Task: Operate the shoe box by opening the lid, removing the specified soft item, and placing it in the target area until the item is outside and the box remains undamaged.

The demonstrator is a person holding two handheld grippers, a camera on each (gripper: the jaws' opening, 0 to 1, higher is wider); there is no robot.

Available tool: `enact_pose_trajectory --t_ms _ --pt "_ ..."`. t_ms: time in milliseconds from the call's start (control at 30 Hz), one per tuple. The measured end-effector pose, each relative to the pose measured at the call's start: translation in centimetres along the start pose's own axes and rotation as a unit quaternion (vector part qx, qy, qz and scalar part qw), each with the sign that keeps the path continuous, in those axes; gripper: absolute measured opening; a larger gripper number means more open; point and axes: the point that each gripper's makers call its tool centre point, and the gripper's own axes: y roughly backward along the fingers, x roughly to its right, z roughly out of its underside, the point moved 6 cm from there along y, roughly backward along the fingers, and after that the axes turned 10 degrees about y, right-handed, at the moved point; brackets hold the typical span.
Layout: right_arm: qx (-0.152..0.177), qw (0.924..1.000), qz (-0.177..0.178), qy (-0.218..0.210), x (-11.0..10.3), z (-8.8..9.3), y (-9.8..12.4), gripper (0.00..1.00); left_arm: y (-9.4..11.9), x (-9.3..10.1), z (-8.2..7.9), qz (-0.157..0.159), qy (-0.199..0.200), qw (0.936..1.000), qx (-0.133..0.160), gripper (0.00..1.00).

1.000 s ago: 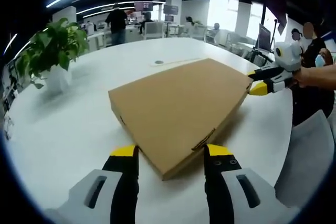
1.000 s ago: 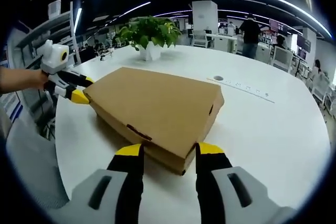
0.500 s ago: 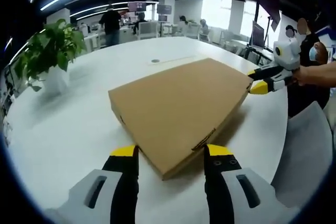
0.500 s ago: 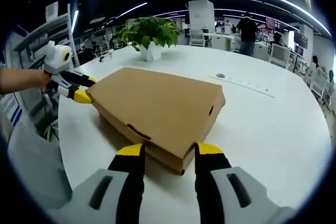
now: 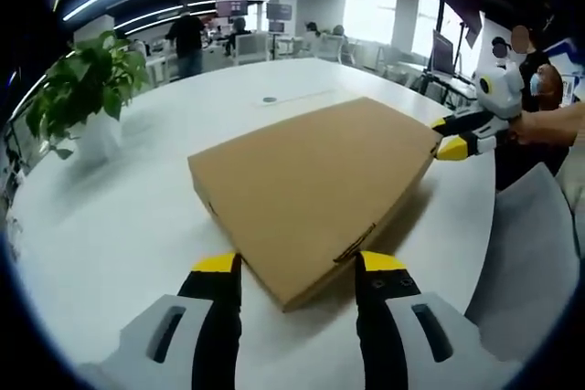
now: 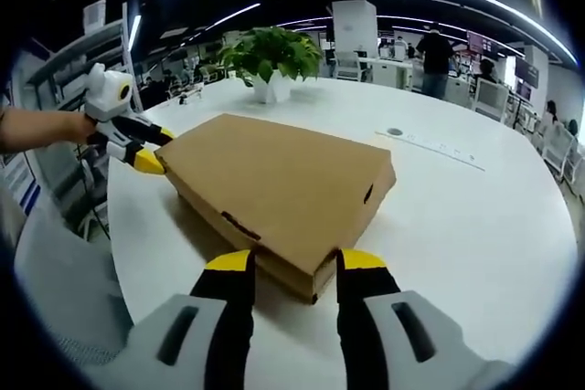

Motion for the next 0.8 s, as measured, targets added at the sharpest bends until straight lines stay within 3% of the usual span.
enact_pose_trajectory --t_ms 800 --pt "0.015 0.9993 -0.031 0.013 -3.6 -0.6 -0.7 0.27 2.6 -2.5 1.5 -0.002 -0.014 0.9996 -0.023 0.49"
